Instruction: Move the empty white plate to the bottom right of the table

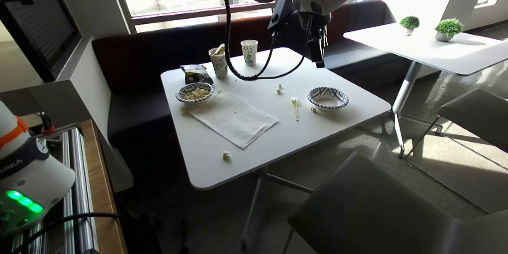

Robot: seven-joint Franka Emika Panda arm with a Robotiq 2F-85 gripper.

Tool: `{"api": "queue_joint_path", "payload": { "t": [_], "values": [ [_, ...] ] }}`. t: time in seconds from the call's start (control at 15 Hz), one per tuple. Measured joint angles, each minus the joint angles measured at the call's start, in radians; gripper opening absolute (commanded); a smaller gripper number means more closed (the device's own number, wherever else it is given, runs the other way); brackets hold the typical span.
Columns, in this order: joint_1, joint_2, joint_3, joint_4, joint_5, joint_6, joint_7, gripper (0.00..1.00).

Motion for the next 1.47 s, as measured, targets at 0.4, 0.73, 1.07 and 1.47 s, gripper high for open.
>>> {"api": "queue_joint_path", "payload": {
  "t": [0.4, 0.73, 1.07, 1.47],
  "values": [
    [-0.002, 0.224, 0.001, 0.184, -0.023, -0.030, -0.004, 1.00],
    [-0.022, 0.358, 0.003, 0.338, -0.023, -0.141, -0.019, 1.00],
    [-0.043, 0.463, 0.009, 0.467, -0.023, -0.233, -0.026, 0.94],
    [-0.072, 0.573, 0.029, 0.601, -0.023, -0.274, -0.027, 0.49]
  ]
}}
